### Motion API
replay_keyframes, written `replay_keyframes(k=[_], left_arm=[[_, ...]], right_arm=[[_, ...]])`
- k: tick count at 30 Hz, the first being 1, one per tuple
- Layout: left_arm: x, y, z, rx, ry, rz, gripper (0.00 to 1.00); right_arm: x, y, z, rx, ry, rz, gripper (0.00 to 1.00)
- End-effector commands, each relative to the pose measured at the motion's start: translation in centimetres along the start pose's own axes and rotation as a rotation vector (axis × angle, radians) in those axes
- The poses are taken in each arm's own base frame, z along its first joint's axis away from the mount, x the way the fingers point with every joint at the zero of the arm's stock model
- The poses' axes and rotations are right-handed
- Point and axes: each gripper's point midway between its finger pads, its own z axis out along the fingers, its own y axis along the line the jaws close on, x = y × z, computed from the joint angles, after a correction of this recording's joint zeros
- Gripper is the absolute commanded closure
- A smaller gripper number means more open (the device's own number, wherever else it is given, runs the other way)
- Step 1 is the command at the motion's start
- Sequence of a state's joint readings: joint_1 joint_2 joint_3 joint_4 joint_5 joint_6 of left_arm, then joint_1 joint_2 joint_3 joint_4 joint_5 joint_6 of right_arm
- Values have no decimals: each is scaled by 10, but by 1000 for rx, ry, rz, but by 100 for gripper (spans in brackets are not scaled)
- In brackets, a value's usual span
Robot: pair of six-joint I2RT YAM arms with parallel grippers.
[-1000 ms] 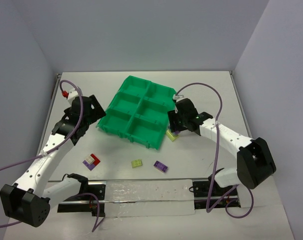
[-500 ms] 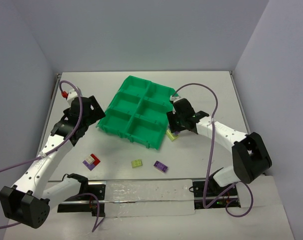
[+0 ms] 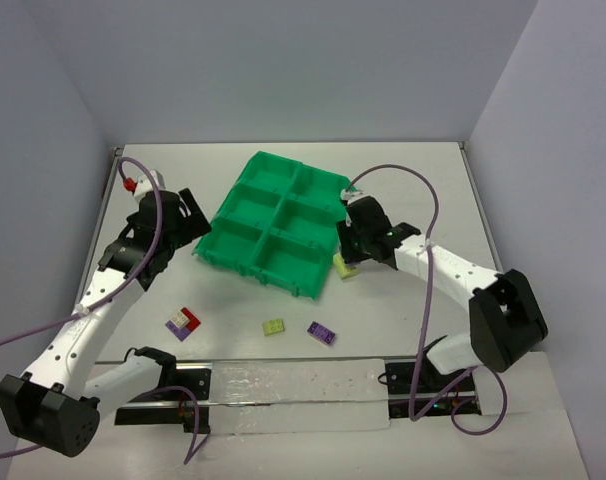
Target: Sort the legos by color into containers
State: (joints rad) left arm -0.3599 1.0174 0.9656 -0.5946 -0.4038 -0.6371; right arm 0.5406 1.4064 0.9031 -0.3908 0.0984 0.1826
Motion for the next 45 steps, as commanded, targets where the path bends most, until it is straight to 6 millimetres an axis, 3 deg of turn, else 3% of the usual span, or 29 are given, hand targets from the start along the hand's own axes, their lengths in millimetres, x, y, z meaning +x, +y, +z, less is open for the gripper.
replay_keyframes(k=[1,5,10,15,23,33,45], left_arm=[[-19,-44,-24,251,-14,33,1],[-19,-74,-39,431,0,42,1],[-6,-109,-43,590,87,11,4],[6,-147,-52,791,165,-88,10],[31,-175,-54,915,247,-116,11],[68,-198,-56,990,354,-60,24],[107,-223,-62,1093,512,-76,29]], right_arm=[[-41,17,-44,-91,-166,40,100],[-52,19,-72,-122,-238,76,100],[-73,21,-107,-153,-353,118,100],[-88,32,-125,-217,-391,119,100],[-87,67,-131,-414,-356,106,100],[-80,80,-133,-487,-322,85,100],[-77,87,-140,-545,-333,62,100]])
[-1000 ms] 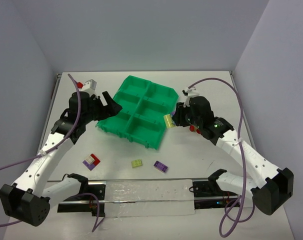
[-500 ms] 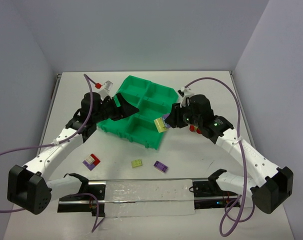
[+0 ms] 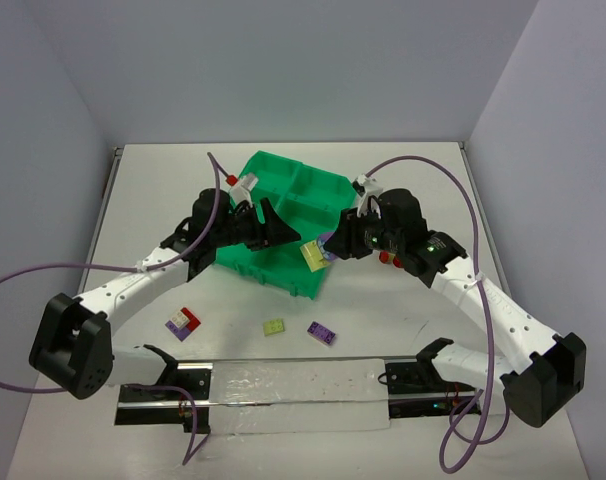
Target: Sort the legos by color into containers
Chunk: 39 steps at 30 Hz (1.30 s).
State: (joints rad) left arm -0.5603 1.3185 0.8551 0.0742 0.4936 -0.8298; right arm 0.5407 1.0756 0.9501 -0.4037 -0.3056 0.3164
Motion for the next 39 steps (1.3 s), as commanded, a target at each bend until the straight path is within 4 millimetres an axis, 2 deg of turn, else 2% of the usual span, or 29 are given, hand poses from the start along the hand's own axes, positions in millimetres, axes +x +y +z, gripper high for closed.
replay_keyframes(k=[1,9,15,21,33,39], left_arm=[[2,-24,7,128,28,-7,31],[17,-22,13,179,70,-64,34],[22,-19,14,197,63,-103,37],[18,-19,13,204,19,-142,45],[9,-27,15,259,-23,-206,46],[14,-29,21,263,2,-205,53]], right_arm=[[-22,19,-8,-68,-85,-45,100],[-22,17,-8,-58,-88,-41,100],[-21,17,-6,-63,-81,-41,100],[-19,18,-4,-75,-68,-42,100],[-19,21,-6,-84,-54,-48,100],[-16,19,-4,-76,-38,-52,100]])
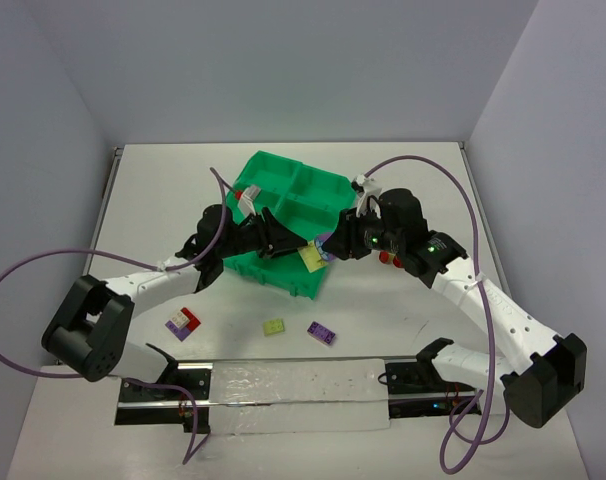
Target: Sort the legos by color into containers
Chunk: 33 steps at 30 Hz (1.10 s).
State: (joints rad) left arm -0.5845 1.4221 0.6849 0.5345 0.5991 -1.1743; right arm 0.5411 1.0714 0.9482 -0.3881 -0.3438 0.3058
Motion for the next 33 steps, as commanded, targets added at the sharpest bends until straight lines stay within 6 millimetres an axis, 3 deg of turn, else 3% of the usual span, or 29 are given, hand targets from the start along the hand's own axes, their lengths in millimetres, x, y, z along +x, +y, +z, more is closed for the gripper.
replay_keyframes(k=[1,6,10,12,23,29,30,33], left_arm=[[-2,-16,7,59,2,35,53],[1,-14,8,52,4,33,67],[0,-13,9,41,5,32,94],[0,-11,10,28,9,29,100],[-15,8,1,-99,-84,19,100],[-29,20,-3,-226,-133,66,100],[-30,34,-7,-299,-146,60,100],[-35,38,-19,-373,-170,114,100]], right_arm=[[-14,12,-2,-36,-31,-36,100],[-13,11,-3,-35,-30,-35,100],[-13,11,-5,-29,-28,-38,100],[-12,8,-5,-15,-28,-39,100],[-7,-18,-14,86,-76,-20,100],[-21,-33,-32,205,-158,-5,100],[-26,-41,-37,261,-186,0,100],[-36,-51,-50,344,-245,8,100]])
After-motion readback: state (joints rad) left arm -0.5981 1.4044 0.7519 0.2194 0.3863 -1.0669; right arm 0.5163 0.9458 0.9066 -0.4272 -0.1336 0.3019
